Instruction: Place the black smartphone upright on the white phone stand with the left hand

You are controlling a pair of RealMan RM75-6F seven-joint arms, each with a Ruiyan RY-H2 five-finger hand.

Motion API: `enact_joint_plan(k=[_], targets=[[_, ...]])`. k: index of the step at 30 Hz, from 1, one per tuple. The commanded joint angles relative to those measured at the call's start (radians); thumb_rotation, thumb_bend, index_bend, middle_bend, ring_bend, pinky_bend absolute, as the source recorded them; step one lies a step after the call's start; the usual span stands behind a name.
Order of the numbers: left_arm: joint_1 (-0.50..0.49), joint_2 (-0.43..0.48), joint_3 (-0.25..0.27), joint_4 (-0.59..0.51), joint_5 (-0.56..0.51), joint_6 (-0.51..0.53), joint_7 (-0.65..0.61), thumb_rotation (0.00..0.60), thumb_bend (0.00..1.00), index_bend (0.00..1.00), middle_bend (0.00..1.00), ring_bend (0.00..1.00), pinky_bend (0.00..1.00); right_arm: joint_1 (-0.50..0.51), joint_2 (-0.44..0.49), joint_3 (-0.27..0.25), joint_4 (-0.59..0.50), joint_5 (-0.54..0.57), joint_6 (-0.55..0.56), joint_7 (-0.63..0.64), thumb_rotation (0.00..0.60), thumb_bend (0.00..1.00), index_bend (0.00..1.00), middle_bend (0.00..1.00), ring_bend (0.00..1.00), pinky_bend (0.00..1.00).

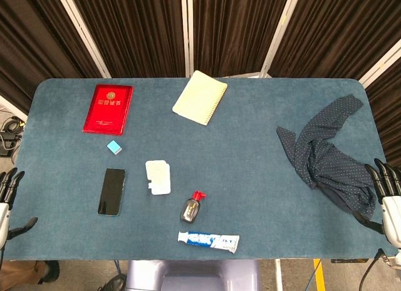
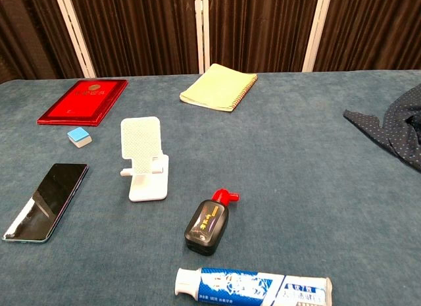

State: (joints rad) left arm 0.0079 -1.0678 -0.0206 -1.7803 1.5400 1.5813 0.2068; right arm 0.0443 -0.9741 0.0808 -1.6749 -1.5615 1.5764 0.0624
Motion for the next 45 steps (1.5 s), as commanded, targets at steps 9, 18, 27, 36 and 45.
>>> enact_joint_plan(k=[9,18,27,36,45], targets=[[-0.062,-0.051,-0.011,0.062,-0.059,-0.125,0.018,0.600,0.00,0.00,0.00,0.00,0.00,-0.002,0.009,0.001,0.003,0.005,0.000,0.034,0.600,0.00,0.00,0.00,0.00,0.00],[-0.180,-0.162,-0.027,0.202,-0.134,-0.343,-0.024,0.600,0.00,0.00,0.00,0.00,0.00,0.001,0.014,0.004,0.004,0.018,-0.014,0.051,0.600,0.00,0.00,0.00,0.00,0.00],[-0.268,-0.291,-0.048,0.369,-0.175,-0.463,-0.050,0.600,0.00,0.00,0.00,0.00,0.00,0.005,0.016,0.006,0.010,0.032,-0.029,0.063,0.600,0.00,0.00,0.00,0.00,0.00],[-0.312,-0.380,-0.050,0.467,-0.188,-0.499,-0.040,0.600,0.00,0.00,0.00,0.00,0.00,0.012,0.014,0.007,0.013,0.043,-0.048,0.064,0.600,0.00,0.00,0.00,0.00,0.00],[-0.334,-0.429,-0.040,0.496,-0.199,-0.522,-0.010,0.600,0.00,0.00,0.00,0.00,0.00,0.011,0.014,0.006,0.015,0.046,-0.049,0.069,0.600,0.00,0.00,0.00,0.00,0.00]])
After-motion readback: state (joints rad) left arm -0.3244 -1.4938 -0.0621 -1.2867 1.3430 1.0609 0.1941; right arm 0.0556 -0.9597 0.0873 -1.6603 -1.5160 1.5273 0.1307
